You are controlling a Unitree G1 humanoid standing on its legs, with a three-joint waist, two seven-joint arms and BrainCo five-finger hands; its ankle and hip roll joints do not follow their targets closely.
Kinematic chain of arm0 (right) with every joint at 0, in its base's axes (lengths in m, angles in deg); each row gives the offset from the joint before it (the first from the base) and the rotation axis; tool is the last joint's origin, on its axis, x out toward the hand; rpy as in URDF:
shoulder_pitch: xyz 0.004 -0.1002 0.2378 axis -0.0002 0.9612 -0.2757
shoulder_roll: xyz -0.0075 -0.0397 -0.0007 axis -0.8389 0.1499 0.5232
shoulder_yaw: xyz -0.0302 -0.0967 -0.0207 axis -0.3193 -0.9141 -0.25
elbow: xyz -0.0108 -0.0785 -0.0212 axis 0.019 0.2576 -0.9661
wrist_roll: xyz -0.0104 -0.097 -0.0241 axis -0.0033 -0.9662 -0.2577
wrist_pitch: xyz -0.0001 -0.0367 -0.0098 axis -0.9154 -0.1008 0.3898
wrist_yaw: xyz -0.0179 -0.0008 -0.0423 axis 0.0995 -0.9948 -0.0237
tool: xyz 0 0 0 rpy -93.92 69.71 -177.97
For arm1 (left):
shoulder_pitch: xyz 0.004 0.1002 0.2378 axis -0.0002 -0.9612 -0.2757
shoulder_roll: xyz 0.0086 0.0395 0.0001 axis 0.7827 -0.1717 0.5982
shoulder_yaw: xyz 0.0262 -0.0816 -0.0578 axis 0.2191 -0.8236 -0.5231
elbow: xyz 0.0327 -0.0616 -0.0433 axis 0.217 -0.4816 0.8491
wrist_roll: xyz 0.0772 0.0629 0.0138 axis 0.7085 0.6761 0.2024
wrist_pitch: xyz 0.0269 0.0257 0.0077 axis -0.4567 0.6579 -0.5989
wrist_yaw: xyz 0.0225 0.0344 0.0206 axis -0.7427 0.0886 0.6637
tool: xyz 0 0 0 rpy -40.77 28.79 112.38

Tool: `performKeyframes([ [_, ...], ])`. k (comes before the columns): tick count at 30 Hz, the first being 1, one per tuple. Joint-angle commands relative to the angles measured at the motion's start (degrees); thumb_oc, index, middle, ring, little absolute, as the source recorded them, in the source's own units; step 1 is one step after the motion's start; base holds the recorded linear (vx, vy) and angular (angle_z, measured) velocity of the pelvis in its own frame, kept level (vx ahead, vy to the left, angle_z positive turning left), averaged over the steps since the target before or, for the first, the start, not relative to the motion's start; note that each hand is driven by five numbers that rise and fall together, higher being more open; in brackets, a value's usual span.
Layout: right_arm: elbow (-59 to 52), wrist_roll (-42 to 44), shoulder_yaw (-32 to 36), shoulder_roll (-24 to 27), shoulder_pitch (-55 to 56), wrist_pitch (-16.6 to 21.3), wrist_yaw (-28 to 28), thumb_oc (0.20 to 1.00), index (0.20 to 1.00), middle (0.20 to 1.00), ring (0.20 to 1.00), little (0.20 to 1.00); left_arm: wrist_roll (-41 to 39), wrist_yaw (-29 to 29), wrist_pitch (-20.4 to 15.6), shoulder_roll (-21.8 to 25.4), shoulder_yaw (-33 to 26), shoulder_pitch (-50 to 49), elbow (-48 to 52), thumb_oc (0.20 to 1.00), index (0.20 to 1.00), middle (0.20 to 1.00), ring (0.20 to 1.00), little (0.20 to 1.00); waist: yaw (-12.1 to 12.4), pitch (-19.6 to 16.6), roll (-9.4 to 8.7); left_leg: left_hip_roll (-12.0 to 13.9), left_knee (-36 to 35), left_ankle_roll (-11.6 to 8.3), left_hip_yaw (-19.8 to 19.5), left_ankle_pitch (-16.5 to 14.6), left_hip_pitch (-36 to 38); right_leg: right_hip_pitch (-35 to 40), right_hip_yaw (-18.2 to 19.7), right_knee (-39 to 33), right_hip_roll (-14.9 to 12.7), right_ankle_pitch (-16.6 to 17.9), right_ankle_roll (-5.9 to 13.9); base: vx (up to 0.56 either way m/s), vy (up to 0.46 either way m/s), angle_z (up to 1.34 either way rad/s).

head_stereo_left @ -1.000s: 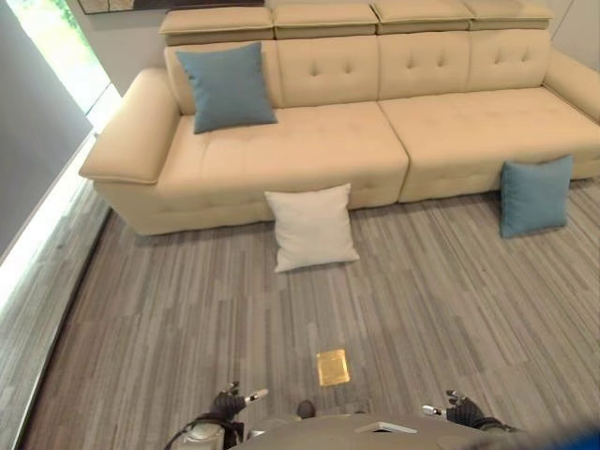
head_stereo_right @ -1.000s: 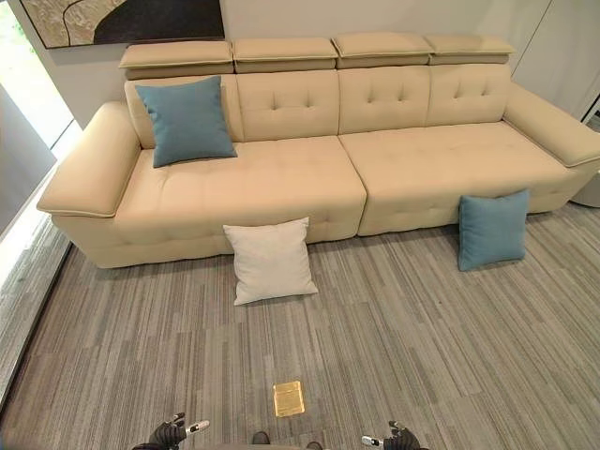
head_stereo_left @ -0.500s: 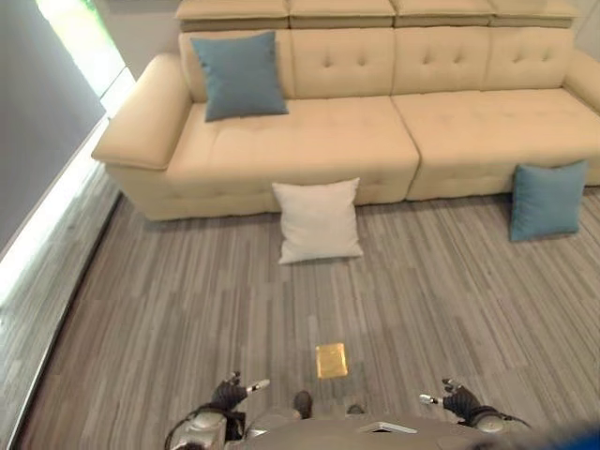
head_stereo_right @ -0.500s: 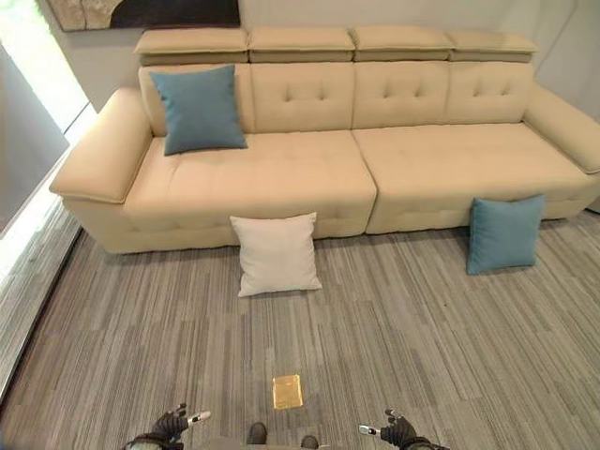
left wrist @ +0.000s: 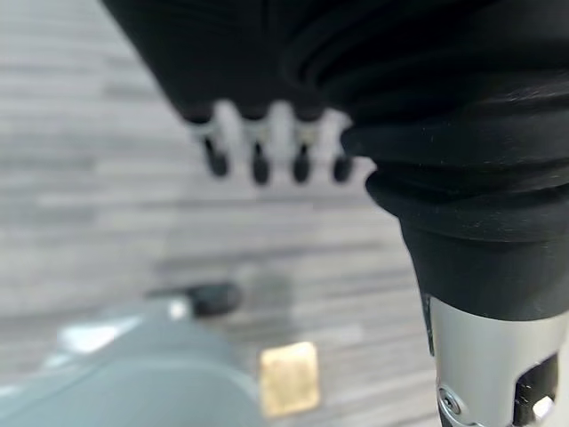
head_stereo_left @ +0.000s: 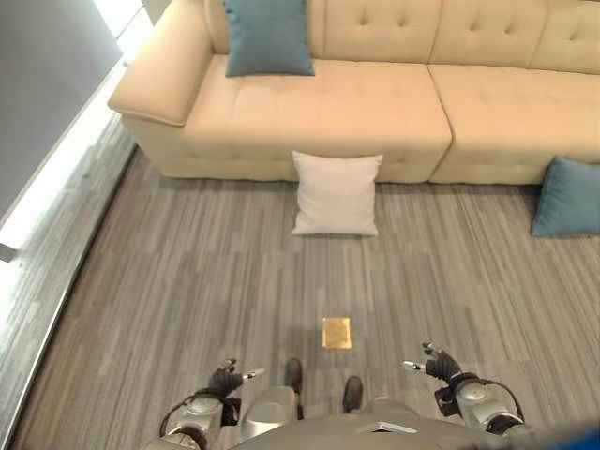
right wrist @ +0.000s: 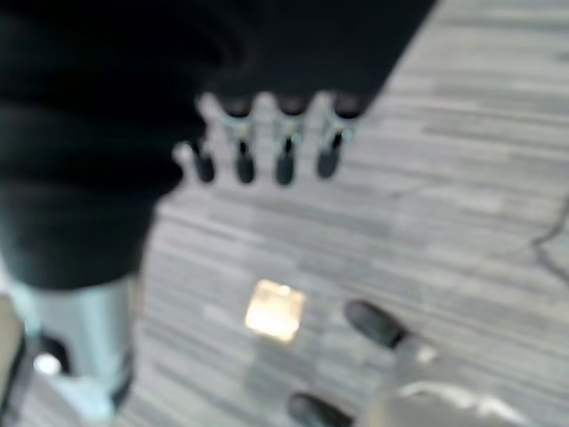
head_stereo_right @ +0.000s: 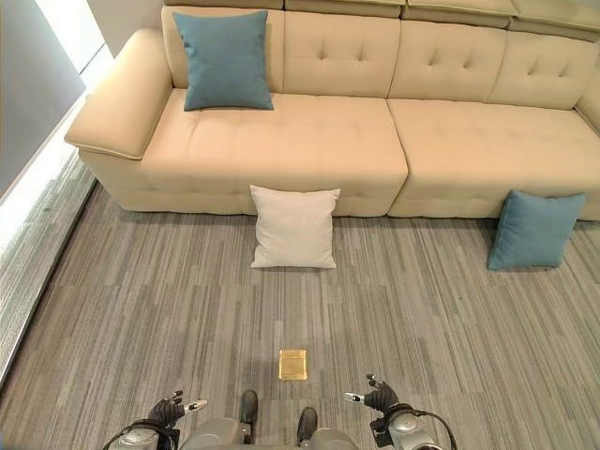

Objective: Pick up all the scattered cushions and arrange them neatly on the sofa.

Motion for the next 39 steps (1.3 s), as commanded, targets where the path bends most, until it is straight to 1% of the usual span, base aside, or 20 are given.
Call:
performKeyframes([
  [1,-0.92,-0.22,-2.38,0.99,-1.35,0.45,-0.07,1.000,1.000,1.000,1.000,1.000,0.83,0.63,-0.29,-0.18,-1.72,1.35,-2.94,1.000,1.000,1.000,1.000,1.000,1.92,-2.16,-1.00,-1.16,3.74,-1.93,-3.25,-1.27,-2.41,-1.27,5.10,9.42,-1.26,-1.18,5.29,0.20,0.223,-0.39],
  [3,-1.03,-0.28,-2.38,0.95,-1.43,0.41,-0.10,1.000,1.000,1.000,1.000,1.000,0.91,0.60,-0.27,0.15,-1.95,1.28,-2.92,1.000,1.000,1.000,1.000,1.000,2.07,-2.02,-0.89,-1.17,3.50,-1.43,-3.34,-1.41,-1.88,-2.91,5.48,12.78,-1.64,-0.06,5.93,0.09,0.120,-0.38],
  [4,-1.75,0.14,-2.37,0.69,-2.45,0.46,-0.31,1.000,1.000,1.000,1.000,1.000,0.27,0.75,-0.31,0.92,-2.06,1.71,-2.72,1.000,1.000,1.000,1.000,1.000,1.79,-0.76,-0.70,-1.31,3.30,-0.41,-3.37,-1.45,-1.22,-6.94,6.42,20.57,-2.40,4.68,7.66,0.05,0.098,-0.20],
  [7,-2.67,0.43,-2.70,0.22,-2.82,0.55,-0.29,1.000,1.000,1.000,1.000,1.000,0.36,0.69,-0.34,1.42,-1.87,2.13,-2.97,1.000,1.000,1.000,1.000,1.000,0.96,0.74,0.37,-0.69,2.64,0.27,-4.24,-2.17,0.48,-11.69,7.12,26.88,-2.09,5.66,7.43,0.13,0.149,-0.02],
  [10,-3.21,0.52,-3.07,0.34,-2.70,0.59,0.07,1.000,1.000,1.000,1.000,1.000,0.42,0.66,-0.34,1.41,-2.07,1.79,-3.32,1.000,1.000,1.000,1.000,1.000,0.21,1.05,0.71,-0.92,1.98,0.25,-5.38,-3.07,2.44,-13.85,7.55,23.81,-1.18,4.61,6.63,0.19,0.032,-0.09],
  [11,-4.01,0.20,-3.55,0.49,-3.05,0.66,0.19,1.000,1.000,1.000,1.000,1.000,0.78,0.56,-0.40,1.43,-2.22,1.73,-3.78,1.000,1.000,1.000,1.000,1.000,-0.11,1.23,0.52,-1.19,1.41,-0.03,-5.87,-3.99,3.87,-15.15,6.94,18.23,-1.12,4.70,6.28,0.15,-0.025,-0.06],
  [12,-4.03,0.20,-3.56,0.51,-3.04,0.65,0.19,1.000,1.000,1.000,1.000,1.000,0.78,0.56,-0.40,1.41,-2.23,1.72,-3.78,1.000,1.000,1.000,1.000,1.000,-0.17,1.41,0.62,-1.10,1.35,-0.05,-5.95,-4.06,4.15,-14.83,6.84,18.14,-1.05,4.66,6.26,0.32,-0.085,-0.06],
  [13,-5.47,-0.18,-4.09,1.14,-2.71,0.82,0.25,1.000,1.000,1.000,1.000,1.000,0.94,1.15,-0.64,1.02,-2.03,2.34,-3.53,1.000,1.000,1.000,1.000,1.000,-1.30,1.71,-0.07,-1.70,1.34,-0.56,-7.02,-5.21,5.59,-15.93,8.01,10.79,-0.35,6.67,6.56,0.28,-0.085,0.00],
  [14,-5.66,0.02,-4.21,1.45,-2.49,0.62,0.56,1.000,1.000,1.000,1.000,1.000,0.59,0.67,-0.87,0.80,-1.74,2.56,-2.88,1.000,1.000,1.000,1.000,1.000,-2.04,1.62,-0.18,-1.77,1.37,-0.71,-7.63,-5.75,6.36,-16.38,9.67,8.93,0.42,7.29,6.60,0.34,-0.104,0.06],
  [18,-4.55,0.47,-3.85,1.91,-1.77,0.62,0.78,1.000,1.000,1.000,1.000,1.000,-0.05,0.50,-0.83,0.04,-1.85,2.15,-3.07,1.000,1.000,1.000,1.000,1.000,-2.52,0.08,0.06,-0.83,3.20,-2.12,-9.12,-6.64,7.16,-13.55,11.68,8.28,1.69,6.28,5.46,0.26,-0.112,0.52],
  [20,-4.45,1.41,-3.21,2.54,-0.67,0.96,0.71,1.000,1.000,1.000,1.000,1.000,-0.33,0.27,-0.80,-0.30,-1.28,1.94,-2.60,1.000,1.000,1.000,1.000,1.000,-2.88,-0.63,0.22,0.11,6.48,-4.08,-9.10,-5.67,6.38,-11.63,10.82,7.31,2.08,5.34,4.44,0.19,-0.152,0.48],
  [21,-4.55,1.87,-2.86,2.82,-0.16,1.12,0.65,1.000,1.000,1.000,1.000,1.000,-0.35,0.25,-0.92,-0.19,-0.79,1.93,-2.22,1.000,1.000,1.000,1.000,1.000,-3.27,-0.69,-0.07,1.37,9.97,-5.55,-7.08,-4.07,4.99,-10.28,9.66,6.47,1.90,5.20,3.75,0.10,-0.118,0.47],
  [22,-4.55,1.87,-2.86,2.83,-0.14,1.13,0.65,1.000,1.000,1.000,1.000,1.000,-0.35,0.25,-0.92,-0.20,-0.78,1.92,-2.21,1.000,1.000,1.000,1.000,1.000,-3.35,-0.67,-0.02,1.41,10.20,-5.58,-7.17,-4.22,4.90,-10.21,9.56,6.43,1.93,5.20,3.74,0.08,-0.208,0.79],
  [23,-4.38,2.71,-2.76,3.31,0.05,1.28,0.35,1.000,1.000,1.000,1.000,1.000,-1.18,0.06,-1.18,-0.16,0.06,2.77,-1.14,1.000,1.000,1.000,1.000,1.000,-2.81,0.69,-1.13,2.43,19.06,-7.02,-5.26,-2.13,-0.25,-7.61,8.07,4.96,1.30,4.91,2.61,0.06,-0.196,0.75],
  [25,-4.24,3.31,-2.90,3.44,-0.31,1.42,0.24,1.000,1.000,1.000,1.000,1.000,-1.43,0.04,-1.31,-0.29,0.92,3.17,-0.42,1.000,1.000,1.000,1.000,1.000,-1.71,1.98,-1.51,1.63,23.37,-7.13,-5.99,-1.15,-2.45,-5.71,7.50,4.07,1.63,4.48,1.74,0.11,-0.196,0.39],
  [28,-4.02,3.88,-2.68,3.58,-0.11,1.35,0.45,1.000,1.000,1.000,1.000,1.000,-1.51,-0.10,-1.25,-0.50,1.61,3.20,-0.14,1.000,1.000,1.000,1.000,1.000,-0.94,2.45,-1.66,0.30,20.34,-6.32,-5.78,-1.78,-5.66,-4.25,6.99,3.11,1.25,3.58,1.63,0.14,-0.067,0.08],
  [31,-4.46,3.70,-2.30,3.75,0.32,1.52,0.40,1.000,1.000,1.000,1.000,1.000,-0.40,-0.17,-1.13,-0.61,1.80,2.25,-0.18,1.000,1.000,1.000,1.000,1.000,-0.70,1.86,-1.26,0.07,11.43,-5.31,-3.52,-1.52,-6.97,-2.94,6.75,2.13,1.63,2.42,2.09,0.22,0.026,0.30],
  [33,-4.72,3.24,-2.68,3.95,0.13,1.68,0.10,1.000,1.000,1.000,1.000,1.000,-0.22,0.03,-1.35,-0.45,1.33,1.44,-0.39,1.000,1.000,1.000,1.000,1.000,0.94,1.77,-0.26,-0.36,5.72,-5.31,-5.78,4.16,-10.31,-1.11,8.15,1.64,3.18,0.84,2.02,0.31,0.078,0.13],
  [35,-4.89,3.40,-2.63,3.91,0.05,1.69,0.39,1.000,1.000,1.000,1.000,1.000,-0.96,-0.11,-1.34,-0.19,0.75,1.30,-0.51,1.000,1.000,1.000,1.000,1.000,1.59,1.61,-0.28,-0.53,5.38,-5.32,-6.52,4.28,-10.22,-0.07,9.32,1.90,3.49,-0.02,2.08,0.30,0.122,-0.36],
  [39,-5.33,2.85,-2.36,3.20,0.19,1.59,0.87,1.000,1.000,1.000,1.000,1.000,-0.06,-0.32,-1.16,-0.18,0.45,0.25,-1.55,1.000,1.000,1.000,1.000,1.000,1.92,-0.47,-0.66,-1.47,6.07,-3.53,-6.47,1.80,-7.86,0.75,9.93,5.59,1.36,-1.77,3.67,0.25,0.150,-0.71],
])
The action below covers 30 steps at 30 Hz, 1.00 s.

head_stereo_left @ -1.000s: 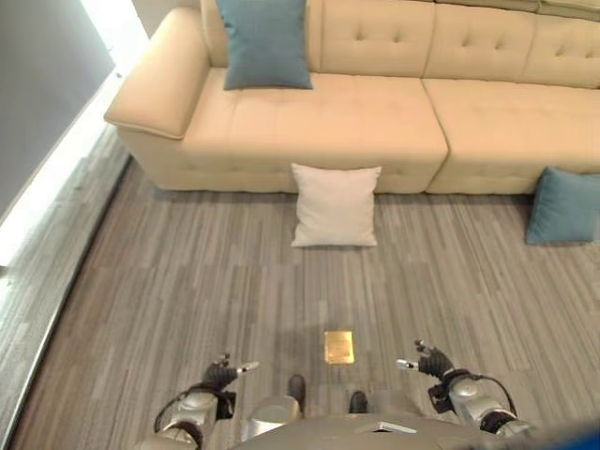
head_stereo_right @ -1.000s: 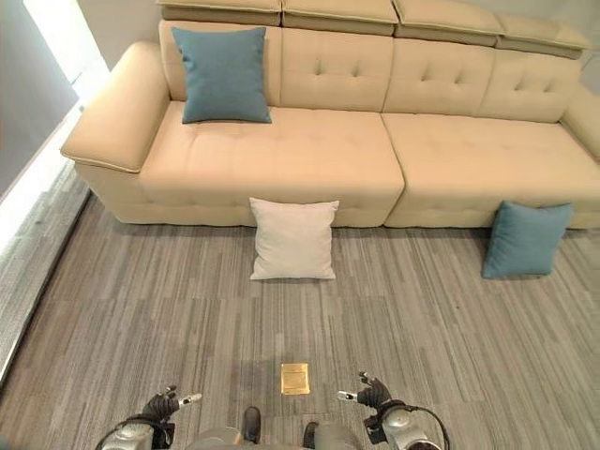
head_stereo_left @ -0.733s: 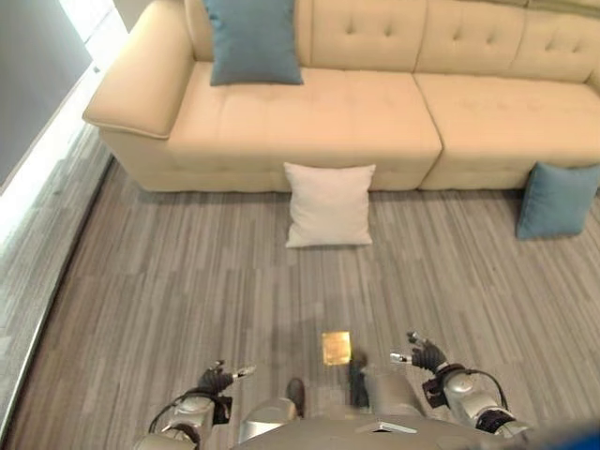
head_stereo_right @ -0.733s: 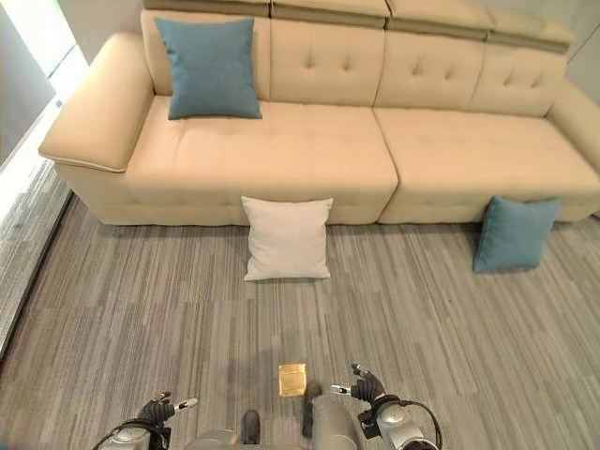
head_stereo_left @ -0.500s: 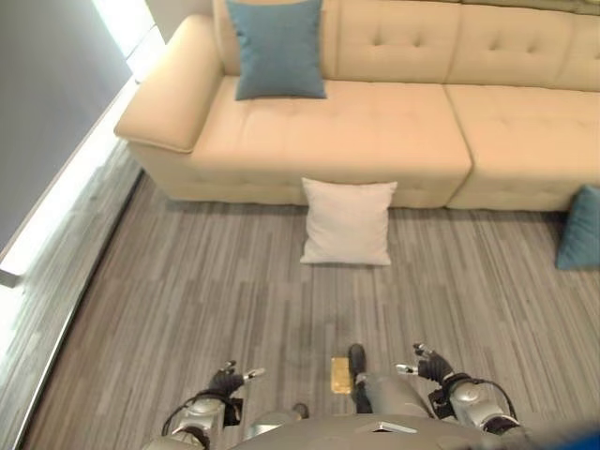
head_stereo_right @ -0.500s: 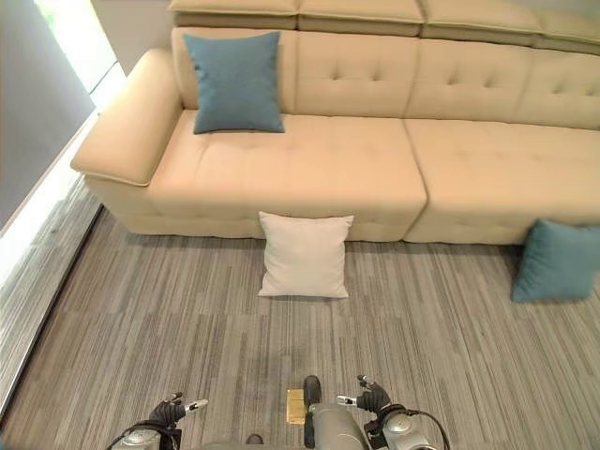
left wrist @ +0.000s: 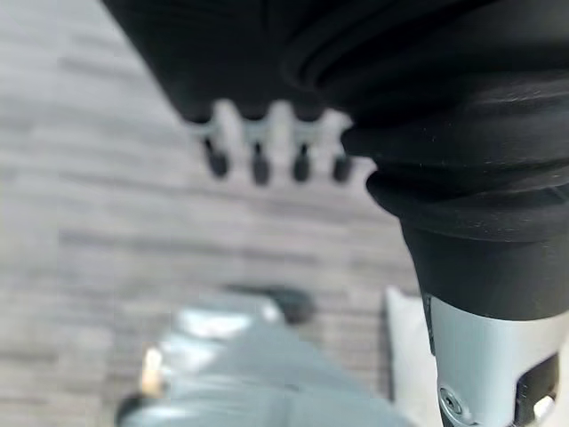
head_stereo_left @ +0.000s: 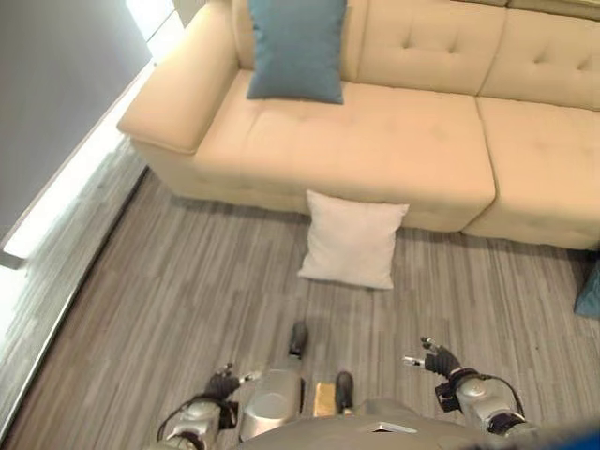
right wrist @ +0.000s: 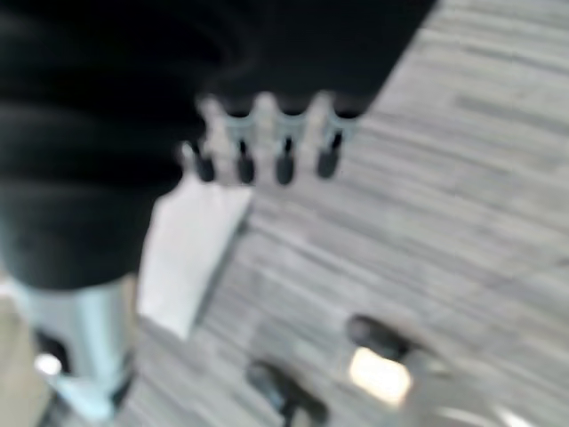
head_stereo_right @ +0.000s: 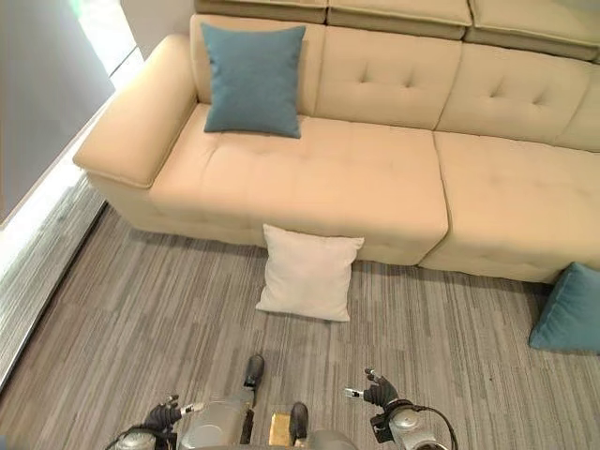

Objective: Pick up all the scattered cushions and arrange them neatly on the sofa.

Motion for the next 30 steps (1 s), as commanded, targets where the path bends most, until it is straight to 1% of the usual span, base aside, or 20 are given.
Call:
performKeyframes([
  [1,-3.27,0.44,0.18,1.01,-0.86,1.28,0.65,1.000,1.000,1.000,1.000,1.000,0.90,-0.24,-0.84,0.39,1.18,2.44,0.19,1.000,1.000,1.000,1.000,1.000,1.01,-1.85,-1.69,-2.66,2.71,1.57,1.08,-3.70,1.31,-3.14,2.67,9.68,-3.21,-0.11,0.87,0.22,0.173,-0.37],
  [2,-3.65,0.39,0.31,0.92,-1.04,1.18,0.69,1.000,1.000,1.000,1.000,1.000,1.14,-0.20,-0.86,0.53,1.20,2.50,0.18,1.000,1.000,1.000,1.000,1.000,1.17,-1.99,-1.74,-2.84,2.91,2.08,1.51,-4.39,1.89,-3.80,3.03,11.90,-3.71,0.01,1.47,0.19,0.167,-0.38],
  [3,-3.83,0.29,0.33,0.83,-1.37,1.18,0.73,1.000,1.000,1.000,1.000,1.000,1.14,-0.24,-0.85,0.66,1.21,2.69,0.23,1.000,1.000,1.000,1.000,1.000,1.21,-1.96,-1.63,-3.01,3.15,2.74,1.79,-4.97,2.54,-5.37,3.22,15.87,-4.36,1.22,2.21,0.17,0.168,-0.32],
  [5,-4.55,0.10,0.15,0.81,-2.33,1.09,0.71,1.000,1.000,1.000,1.000,1.000,1.10,-0.12,-0.73,1.13,1.39,3.45,0.47,1.000,1.000,1.000,1.000,1.000,0.53,-1.21,-1.12,-2.99,3.16,3.89,2.30,-5.91,4.38,-9.50,3.58,23.98,-5.12,5.23,3.79,0.12,0.140,-0.27],
  [6,-5.09,0.22,-0.04,0.74,-2.91,1.20,0.54,1.000,1.000,1.000,1.000,1.000,0.90,-0.04,-0.79,1.38,1.63,4.02,0.76,1.000,1.000,1.000,1.000,1.000,-0.07,-0.57,-0.81,-2.88,3.17,4.26,2.14,-6.21,5.20,-11.14,3.96,26.82,-4.96,6.57,4.10,0.13,0.117,-0.26],
  [8,-5.66,-0.06,-0.26,0.72,-2.96,1.08,0.70,1.000,1.000,1.000,1.000,1.000,1.00,-0.18,-0.67,1.67,1.66,4.31,0.89,1.000,1.000,1.000,1.000,1.000,-0.51,-0.45,-0.07,-2.72,2.75,4.46,1.90,-7.33,6.94,-13.35,2.30,28.11,-5.94,6.30,3.55,0.16,0.100,-0.02],
  [11,-6.72,-0.56,-0.90,1.37,-4.00,1.03,0.72,1.000,1.000,1.000,1.000,1.000,0.78,-0.18,-0.87,2.00,1.72,5.06,1.17,1.000,1.000,1.000,1.000,1.000,-1.33,-0.32,0.63,-2.65,1.13,4.19,1.88,-8.42,9.48,-16.19,-1.13,21.72,-7.24,5.91,2.78,0.18,0.018,-0.07],
  [13,-8.09,-1.06,-1.17,1.62,-4.42,1.10,0.71,1.000,1.000,1.000,1.000,1.000,0.76,-0.23,-0.91,1.97,1.51,5.27,1.28,1.000,1.000,1.000,1.000,1.000,-2.25,0.08,0.64,-2.61,0.42,3.79,1.65,-9.06,11.10,-17.34,-1.17,17.15,-7.44,7.00,3.21,0.16,-0.041,-0.17],
  [14,-8.10,-1.06,-1.18,1.63,-4.41,1.09,0.70,1.000,1.000,1.000,1.000,1.000,0.76,-0.23,-0.91,1.95,1.50,5.27,1.28,1.000,1.000,1.000,1.000,1.000,-2.28,0.20,0.71,-2.54,0.37,3.77,1.62,-9.11,11.29,-17.12,-1.22,17.07,-7.38,6.99,3.20,0.20,-0.076,-0.15],
  [15,-8.73,-1.44,-1.35,1.54,-4.41,0.98,0.91,1.000,1.000,1.000,1.000,1.000,0.86,-0.22,-0.95,1.91,1.08,5.16,1.04,1.000,1.000,1.000,1.000,1.000,-3.09,0.32,0.60,-2.50,0.04,3.31,1.21,-9.70,12.47,-18.22,-0.60,13.34,-7.54,8.60,3.90,0.20,-0.103,-0.06],
  [17,-8.96,-2.17,-1.51,1.67,-4.03,0.97,0.92,1.000,1.000,1.000,1.000,1.000,1.00,-0.24,-0.98,1.84,0.56,4.79,0.69,1.000,1.000,1.000,1.000,1.000,-3.49,0.24,0.50,-2.24,0.20,2.94,0.73,-10.22,13.23,-17.57,0.85,13.44,-7.30,8.79,4.19,0.21,-0.139,0.15],
  [20,-8.61,-2.56,-1.75,1.79,-3.75,0.96,0.91,1.000,1.000,1.000,1.000,1.000,1.20,-0.32,-1.00,1.56,0.57,4.25,0.54,1.000,1.000,1.000,1.000,1.000,-3.36,-0.46,0.36,-2.03,0.07,2.39,0.42,-10.38,13.56,-16.29,0.85,12.00,-7.01,8.28,3.72,0.15,-0.137,0.19],
  [21,-8.50,-2.36,-1.58,2.39,-3.36,1.09,0.94,1.000,1.000,1.000,1.000,1.000,1.18,-0.49,-1.03,1.30,0.98,4.01,0.63,1.000,1.000,1.000,1.000,1.000,-3.41,-1.29,0.48,-1.28,0.33,1.30,0.15,-10.35,13.39,-14.82,0.62,11.33,-6.44,7.24,2.94,0.14,-0.176,0.07],
  [22,-8.40,-2.12,-1.40,2.59,-3.20,1.18,0.82,1.000,1.000,1.000,1.000,1.000,1.16,-0.52,-1.01,1.14,1.15,4.02,0.77,1.000,1.000,1.000,1.000,1.000,-3.25,-1.50,0.42,-0.88,1.23,0.56,0.13,-10.27,12.86,-13.89,-0.09,10.69,-6.30,6.61,2.47,0.17,-0.308,0.28],
  [23,-8.43,-0.68,-0.89,2.99,-2.94,1.35,0.61,1.000,1.000,1.000,1.000,1.000,0.99,-0.40,-1.05,1.08,1.78,4.29,1.11,1.000,1.000,1.000,1.000,1.000,-3.54,-1.33,0.09,0.23,5.07,-1.13,1.03,-9.39,10.84,-12.42,-1.32,9.82,-6.10,5.79,1.46,0.07,-0.269,0.77],
  [24,-8.87,-0.06,-0.74,3.25,-2.75,1.55,0.47,1.000,1.000,1.000,1.000,1.000,0.39,-0.28,-1.10,1.04,2.09,4.66,1.64,1.000,1.000,1.000,1.000,1.000,-3.74,-0.87,-0.36,1.20,8.82,-2.15,2.43,-8.41,8.90,-11.54,-2.28,9.38,-6.14,5.55,0.80,0.00,-0.350,1.05],
  [25,-9.38,1.19,-0.88,3.95,-2.93,1.90,0.30,1.000,1.000,1.000,1.000,1.000,-0.75,-0.37,-1.36,1.04,2.90,5.32,2.83,1.000,1.000,1.000,1.000,1.000,-2.92,1.10,-0.95,1.67,13.83,-2.91,1.82,-7.18,5.79,-10.25,-3.13,8.96,-5.58,4.72,-0.50,-0.03,-0.217,0.91],
  [27,-9.16,1.64,-0.88,3.99,-2.99,1.95,0.23,1.000,1.000,1.000,1.000,1.000,-0.94,-0.22,-1.59,1.07,3.19,5.33,2.91,1.000,1.000,1.000,1.000,1.000,-2.77,1.46,-0.99,1.97,13.55,-2.88,1.75,-7.01,5.18,-10.08,-3.38,8.93,-5.39,4.38,-0.61,-0.02,-0.101,0.33],
  [29,-8.97,1.86,-0.72,4.19,-3.22,1.96,0.05,1.000,1.000,1.000,1.000,1.000,-0.85,-0.11,-1.54,0.95,3.79,5.57,2.95,1.000,1.000,1.000,1.000,1.000,-2.83,1.76,-1.08,2.80,10.25,-2.49,2.97,-7.48,4.57,-10.14,-3.84,8.54,-5.63,4.06,-0.39,0.00,0.004,0.16],
  [30,-9.23,2.40,-0.43,4.37,-3.48,2.33,-0.40,1.000,1.000,1.000,1.000,1.000,-0.43,0.32,-1.75,1.05,4.39,5.63,2.98,1.000,1.000,1.000,1.000,1.000,-2.30,1.97,-0.84,2.96,6.11,-2.26,2.04,-5.85,1.89,-10.93,-4.12,8.85,-5.61,3.39,0.13,0.01,0.050,0.36],
])
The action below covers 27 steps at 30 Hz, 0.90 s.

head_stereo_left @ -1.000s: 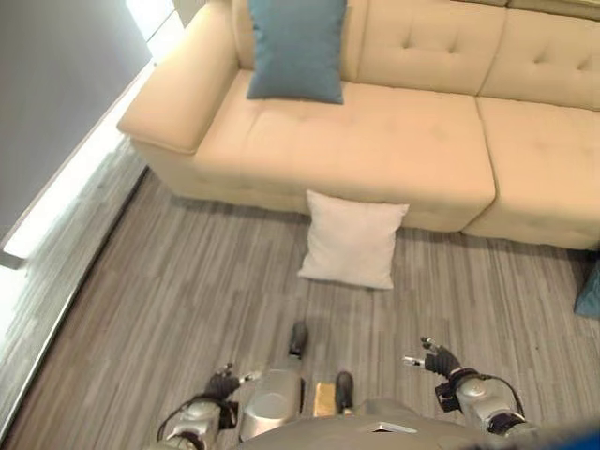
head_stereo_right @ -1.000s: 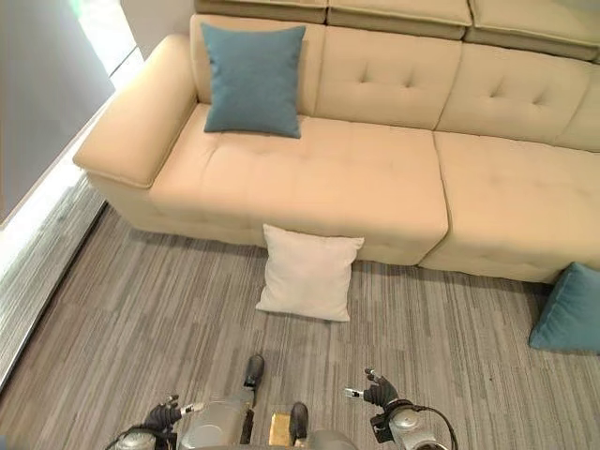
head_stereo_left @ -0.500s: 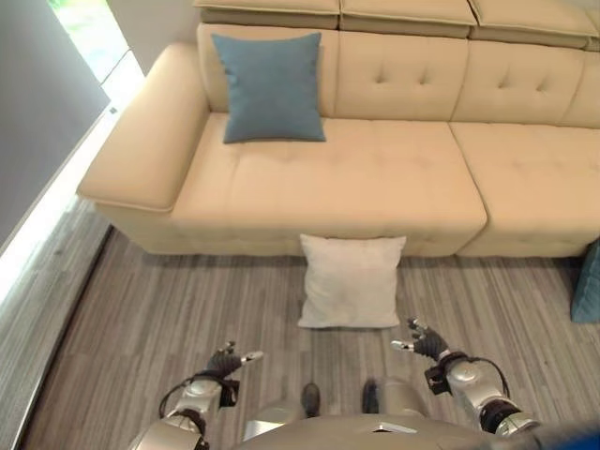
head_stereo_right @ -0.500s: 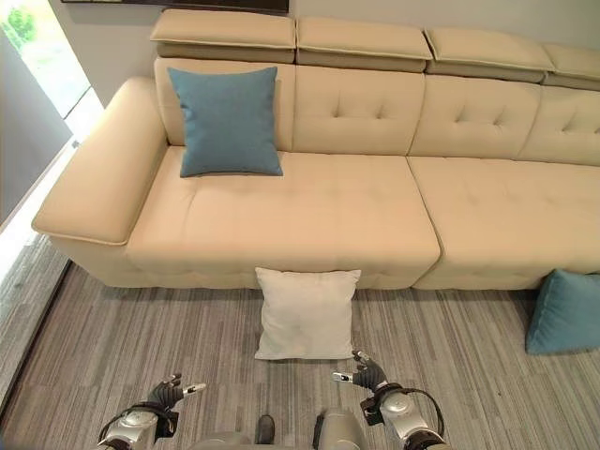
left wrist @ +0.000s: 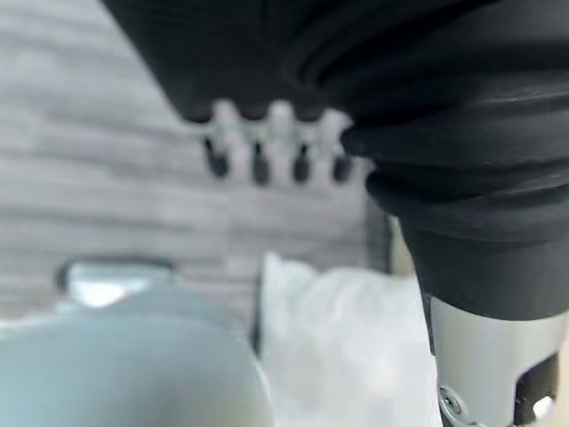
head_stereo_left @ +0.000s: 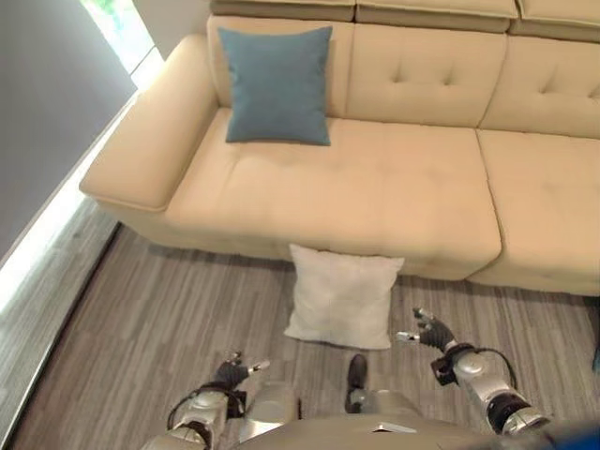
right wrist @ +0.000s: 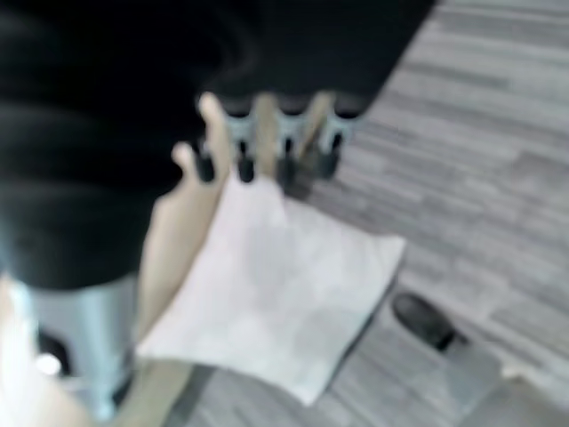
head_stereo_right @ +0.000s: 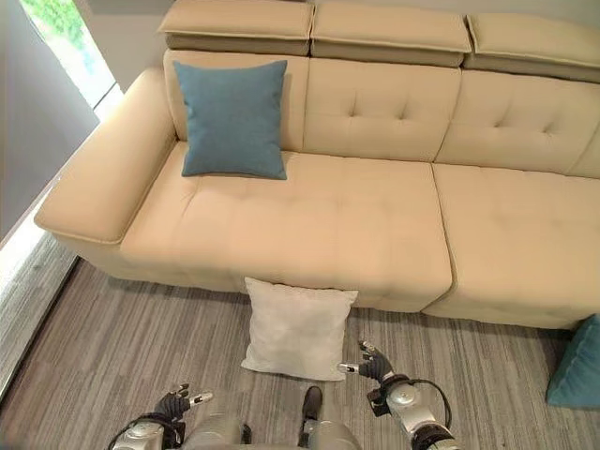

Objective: Pick up all the scattered cushions and arrange them neatly on the sofa.

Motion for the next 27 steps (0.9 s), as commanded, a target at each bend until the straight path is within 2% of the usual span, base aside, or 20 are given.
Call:
performKeyframes([
  [1,-1.42,2.39,0.32,1.63,-0.33,2.00,-0.89,1.000,1.000,1.000,1.000,1.000,-0.31,0.72,-1.54,1.51,2.33,1.16,0.52,1.000,1.000,1.000,1.000,1.000,-0.19,0.40,1.06,-0.62,-9.24,0.26,0.21,6.44,-0.90,-0.73,5.64,8.88,-2.58,-4.55,7.97,0.08,0.143,0.37],
  [2,-1.93,1.71,0.02,1.56,-0.62,1.83,-0.75,1.000,1.000,1.000,1.000,1.000,-0.68,0.85,-1.67,1.85,1.89,1.15,0.29,1.000,1.000,1.000,1.000,1.000,-0.33,0.25,1.32,-1.55,-9.53,1.00,-1.75,5.51,-0.74,-2.08,7.00,10.80,-2.52,-5.04,8.45,0.07,0.133,-0.03],
  [9,-0.99,1.76,-0.12,0.23,-3.34,2.29,-2.07,1.000,1.000,1.000,1.000,1.000,-2.00,1.77,-2.62,2.88,1.67,2.85,0.77,1.000,1.000,1.000,1.000,1.000,0.75,2.65,0.49,-3.58,-7.89,3.58,0.82,3.46,-2.79,-7.08,10.23,15.43,-4.64,-4.34,9.98,0.00,0.146,-0.44],
  [12,1.82,4.69,1.91,-0.37,-6.12,2.74,-4.13,1.000,1.000,1.000,1.000,1.000,-5.14,4.03,-4.19,3.66,1.34,6.65,2.51,1.000,1.000,1.000,1.000,1.000,0.74,5.02,0.46,-4.48,-4.17,4.04,1.61,2.48,-7.21,-11.71,10.99,18.23,-5.80,-3.95,10.15,-0.08,0.117,-0.16],
  [16,4.84,8.94,3.86,-0.07,-10.91,2.99,-6.62,1.000,1.000,1.000,1.000,1.000,-9.79,6.33,-5.77,4.90,1.29,12.65,4.28,1.000,1.000,1.000,1.000,1.000,0.14,7.27,1.37,-4.52,-1.63,3.85,2.10,2.46,-12.72,-17.48,11.56,20.28,-6.59,-3.42,9.97,-0.09,0.076,0.09],
  [20,4.67,10.66,3.54,3.65,-20.13,3.50,-10.72,1.000,1.000,1.000,1.000,1.000,-14.51,9.11,-8.10,8.39,1.57,22.13,6.56,1.000,1.000,1.000,1.000,1.000,-0.79,9.41,2.79,-4.14,2.59,3.59,2.51,2.86,-23.58,-28.23,11.98,23.69,-6.51,-3.30,9.66,-0.13,0.036,0.01],
  [21,1.80,11.92,3.12,5.45,-23.52,4.36,-11.65,1.000,1.000,1.000,1.000,1.000,-17.12,10.11,-9.05,9.94,1.60,26.44,8.82,1.000,1.000,1.000,1.000,1.000,-1.63,10.00,3.02,-3.76,4.82,3.48,2.83,3.07,-29.84,-34.65,12.67,25.44,-6.45,-2.93,9.70,-0.16,0.005,-0.07],
  [27,-1.23,13.65,2.67,10.52,-36.78,5.85,-16.06,1.000,1.000,1.000,1.000,1.000,-23.01,11.91,-9.89,12.43,1.62,37.12,9.91,1.000,1.000,1.000,1.000,1.000,-3.30,10.88,4.20,-2.78,10.33,3.36,1.92,3.60,-47.86,-52.92,14.33,31.51,-6.45,-3.23,9.43,-0.06,0.001,-0.06],
])
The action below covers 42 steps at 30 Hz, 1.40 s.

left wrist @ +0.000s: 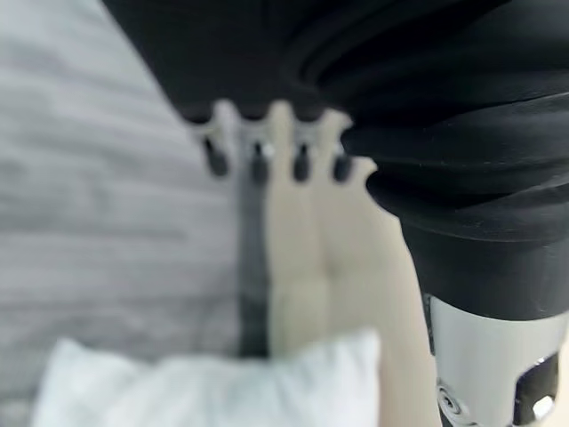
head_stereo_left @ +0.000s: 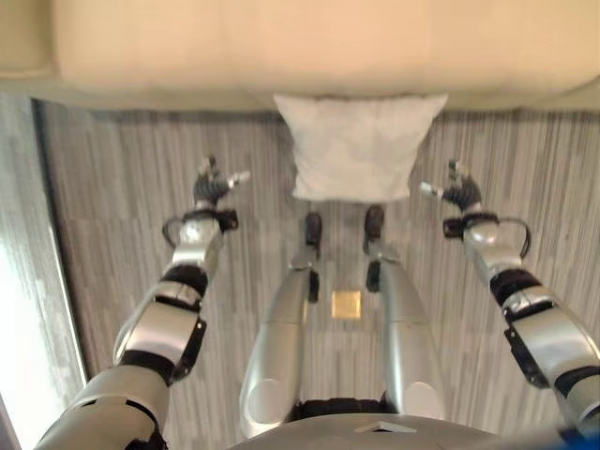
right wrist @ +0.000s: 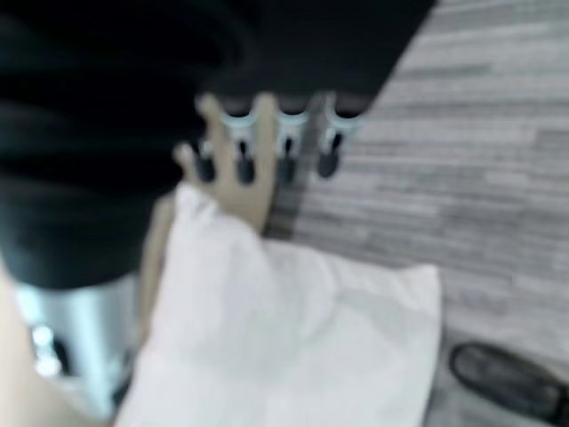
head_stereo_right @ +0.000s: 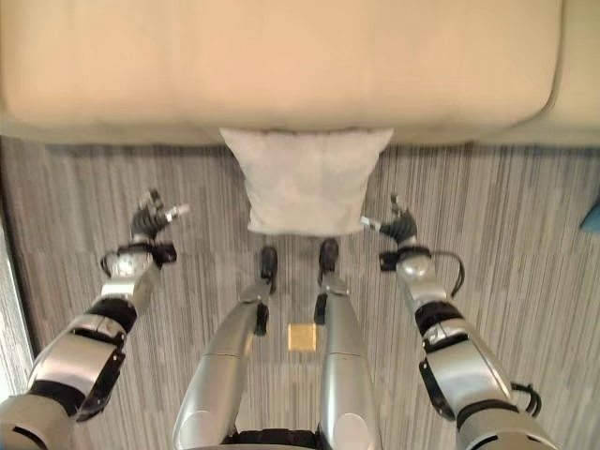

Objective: Pick up all the scattered cushions and arrange them neatly on the sofa.

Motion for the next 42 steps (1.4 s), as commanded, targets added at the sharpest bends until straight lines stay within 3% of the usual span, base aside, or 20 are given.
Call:
performKeyframes([
  [1,-0.80,2.52,-1.30,1.96,4.87,2.95,-3.29,1.000,1.000,1.000,1.000,1.000,-3.48,1.79,-1.98,0.40,-1.92,-6.09,-1.46,1.000,1.000,1.000,1.000,1.000,-0.05,-7.05,0.95,3.47,4.74,-3.91,-3.41,-3.33,-2.62,0.82,3.85,2.06,-2.11,-1.34,5.57,0.07,-0.009,-0.03],
  [10,-0.52,2.62,-4.81,8.30,-6.74,3.49,-4.65,1.000,1.000,1.000,1.000,1.000,-7.15,1.23,-1.12,6.42,-0.10,3.04,-2.64,1.000,1.000,1.000,1.000,1.000,-0.51,-5.95,1.42,3.19,14.95,-3.84,-3.76,-5.31,-18.16,-15.09,5.21,13.50,-1.80,-3.96,5.39,0.02,-0.012,0.01],
  [18,0.87,6.22,-8.77,10.76,-14.72,4.22,-3.57,1.000,1.000,1.000,1.000,1.000,-10.62,0.15,-1.37,10.52,4.08,11.67,-2.11,1.000,1.000,1.000,1.000,1.000,-0.90,-4.93,1.68,2.71,21.10,-3.51,-3.81,-6.56,-28.55,-25.20,6.01,18.46,-0.92,-4.89,5.19,0.03,-0.002,-0.02],
  [19,3.23,6.80,-10.89,7.21,-18.16,3.69,-2.79,1.000,1.000,1.000,1.000,1.000,-10.54,-0.16,2.07,7.75,9.98,23.84,-10.57,1.000,1.000,1.000,1.000,1.000,-2.87,-5.36,0.54,3.42,22.07,-3.64,-3.41,-6.94,-29.34,-26.34,6.27,19.19,-0.19,-4.90,5.32,0.05,0.016,-0.05],
  [20,1.83,6.82,-10.45,8.31,-17.10,4.24,-3.99,1.000,1.000,1.000,1.000,1.000,-7.58,4.23,-3.19,5.69,7.44,14.38,3.96,1.000,1.000,1.000,1.000,1.000,-1.38,-4.88,1.41,2.58,22.40,-3.07,-3.40,-6.67,-31.28,-27.80,5.99,19.37,-0.50,-4.45,5.22,0.03,-0.021,-0.08],
  [23,0.85,6.83,-11.58,9.68,-18.68,4.13,-4.18,1.000,1.000,1.000,1.000,1.000,-5.45,7.23,-2.93,2.94,10.18,16.82,6.11,1.000,1.000,1.000,1.000,1.000,-1.16,-4.60,1.44,2.75,22.80,-3.03,-3.89,-6.49,-33.10,-29.40,5.87,19.89,-0.55,-4.51,5.31,0.02,-0.056,-0.16],
  [30,6.83,8.24,-14.81,8.79,-26.35,3.21,-5.29,1.000,1.000,1.000,1.000,1.000,-4.59,9.33,-2.20,1.67,14.08,26.34,2.21,1.000,1.000,1.000,1.000,1.000,-0.99,-3.96,1.60,2.53,23.52,-2.87,-4.00,-5.96,-36.49,-32.69,5.72,20.37,-0.56,-4.42,5.61,0.01,-0.009,0.00],
  [42,11.72,7.83,-17.27,9.21,-30.23,2.63,-6.20,1.000,1.000,1.000,1.000,1.000,-4.27,9.99,-1.18,0.34,16.52,29.13,-1.63,1.000,1.000,1.000,1.000,1.000,-0.03,-4.27,2.40,2.37,23.25,-2.75,-4.20,-5.19,-37.63,-33.44,4.93,19.89,-0.31,-4.33,5.63,0.00,0.000,0.00],
])
